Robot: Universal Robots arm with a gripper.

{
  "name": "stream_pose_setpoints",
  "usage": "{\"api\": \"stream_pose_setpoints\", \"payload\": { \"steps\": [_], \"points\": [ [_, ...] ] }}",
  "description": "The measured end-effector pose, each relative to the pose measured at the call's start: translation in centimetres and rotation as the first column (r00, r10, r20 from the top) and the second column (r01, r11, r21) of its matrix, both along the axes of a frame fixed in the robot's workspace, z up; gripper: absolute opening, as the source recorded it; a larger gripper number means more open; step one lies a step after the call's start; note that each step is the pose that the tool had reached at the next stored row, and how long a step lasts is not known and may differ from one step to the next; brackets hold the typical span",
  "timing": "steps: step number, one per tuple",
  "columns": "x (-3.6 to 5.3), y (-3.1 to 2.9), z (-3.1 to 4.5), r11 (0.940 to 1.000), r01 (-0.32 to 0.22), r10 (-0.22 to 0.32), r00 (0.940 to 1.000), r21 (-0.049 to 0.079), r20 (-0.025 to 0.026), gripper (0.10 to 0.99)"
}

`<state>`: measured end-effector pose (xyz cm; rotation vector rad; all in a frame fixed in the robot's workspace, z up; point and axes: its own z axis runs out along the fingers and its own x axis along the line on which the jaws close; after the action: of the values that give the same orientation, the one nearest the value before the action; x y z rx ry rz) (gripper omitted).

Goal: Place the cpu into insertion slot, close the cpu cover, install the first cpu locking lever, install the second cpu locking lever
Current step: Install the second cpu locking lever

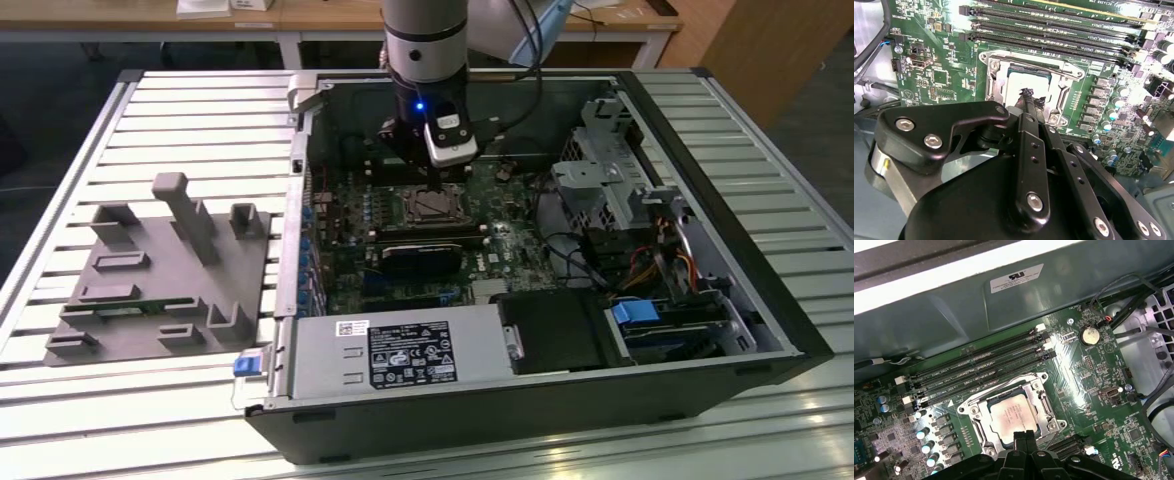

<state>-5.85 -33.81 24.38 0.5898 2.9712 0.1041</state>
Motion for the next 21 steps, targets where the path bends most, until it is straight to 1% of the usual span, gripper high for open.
{"api": "stream_pose_setpoints", "payload": {
  "steps": [8, 12, 15, 21],
  "points": [
    [0.00, -0.03, 0.04, 1.0000, 0.000, 0.000, 1.0000, 0.000, -0.0002, 0.102],
    [0.00, -0.34, 0.03, 1.0000, 0.000, 0.000, 1.0000, 0.000, -0.0001, 0.102],
    [0.00, -0.71, 0.02, 1.0000, 0.000, 0.000, 1.0000, 0.000, 0.0000, 0.102],
    [0.00, -1.83, 0.03, 1.0000, 0.000, 0.000, 1.0000, 0.000, 0.0000, 0.102]
  ]
}}
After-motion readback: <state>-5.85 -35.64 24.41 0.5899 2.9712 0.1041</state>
